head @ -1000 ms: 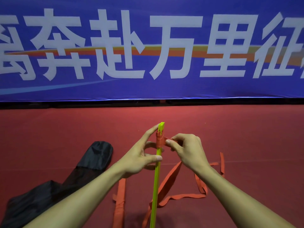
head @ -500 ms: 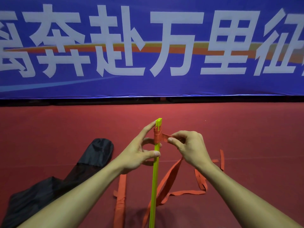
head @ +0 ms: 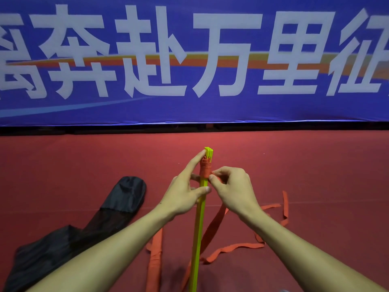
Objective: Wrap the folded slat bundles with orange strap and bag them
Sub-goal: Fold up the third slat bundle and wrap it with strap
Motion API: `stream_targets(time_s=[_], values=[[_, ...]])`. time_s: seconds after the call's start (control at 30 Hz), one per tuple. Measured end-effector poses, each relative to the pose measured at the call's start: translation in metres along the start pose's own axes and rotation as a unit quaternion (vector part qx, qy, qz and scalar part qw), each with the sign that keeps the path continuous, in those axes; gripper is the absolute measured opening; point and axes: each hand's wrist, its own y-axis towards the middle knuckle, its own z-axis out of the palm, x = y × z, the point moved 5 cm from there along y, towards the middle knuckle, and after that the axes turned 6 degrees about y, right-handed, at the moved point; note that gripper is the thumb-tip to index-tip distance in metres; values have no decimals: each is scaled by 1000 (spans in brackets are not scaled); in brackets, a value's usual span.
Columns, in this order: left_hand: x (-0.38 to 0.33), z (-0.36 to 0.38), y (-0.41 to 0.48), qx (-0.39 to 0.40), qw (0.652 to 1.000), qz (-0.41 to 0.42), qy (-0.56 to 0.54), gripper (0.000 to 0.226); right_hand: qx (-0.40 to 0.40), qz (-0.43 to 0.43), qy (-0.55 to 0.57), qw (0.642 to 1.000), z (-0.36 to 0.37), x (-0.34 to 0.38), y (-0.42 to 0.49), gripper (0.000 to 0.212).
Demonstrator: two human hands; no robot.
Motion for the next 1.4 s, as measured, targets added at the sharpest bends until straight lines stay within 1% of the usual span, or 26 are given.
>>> stream_targets(time_s=[0.1, 0.17, 0.23, 0.3, 0.37, 0.4, 0.47, 0.5, 0.53, 0.6, 0.67, 0.73, 0.83, 0.9, 1.07, 1.13, 1.27, 1.33, 1.4], values=[[-1, -2, 1, -18, 999, -1, 46, 91, 6, 18, 25, 1000, 2, 1, -1, 4], [-4, -1, 1, -28, 997, 5, 74, 91, -6, 22, 27, 999, 2, 1, -1, 15], [-7, -2, -2, -50, 995, 2, 92, 98, -26, 13, 15, 999, -1, 1, 1, 20], [-6, -5, -1, -80, 992, -11, 93, 109, -32, -4, -4, 999, -2, 2, 3, 18], [-2, -6, 3, -79, 995, -25, 63, 111, -32, -28, -23, 999, -1, 5, 4, 17], [-2, -6, 4, -69, 997, -20, 41, 104, -33, -36, -27, 998, 0, 6, 4, 18], [-5, -6, 4, -55, 998, 13, 12, 79, -35, -45, -28, 998, 0, 8, 5, 18], [-6, -7, 3, -48, 999, 26, 2, 71, -38, -48, -29, 998, -1, 8, 6, 19], [-7, -7, 3, -35, 999, 32, -9, 69, -42, -50, -30, 997, -3, 8, 7, 19], [-8, -7, 4, 9, 999, 26, -47, 77, -55, -47, -26, 997, -10, 5, 9, 20], [-12, -5, 4, 71, 993, 13, -92, 84, -67, -37, -16, 997, -18, 1, 12, 19], [-15, -6, 6, 121, 986, 7, -117, 87, -72, -31, -3, 997, -22, -1, 14, 18], [-16, -11, 9, 160, 978, 3, -134, 84, -77, -39, 17, 996, -24, 6, 17, 17], [-17, -13, 8, 169, 976, 4, -141, 86, -76, -44, 31, 996, -23, 9, 18, 20], [-26, -12, -6, 161, 980, 23, -116, 97, -71, -44, 27, 996, -20, 6, 16, 22], [-31, -12, -11, 148, 983, 30, -104, 95, -72, -42, 22, 996, -20, 3, 15, 27], [-27, -19, -12, 81, 991, 28, -101, 87, -88, -19, 0, 996, -22, -5, 14, 39], [-21, -22, -10, 43, 994, 14, -102, 88, -84, -18, 2, 996, -20, -5, 12, 40], [-18, -21, -7, 13, 995, 7, -96, 88, -64, -37, 13, 997, -14, 3, 10, 36]])
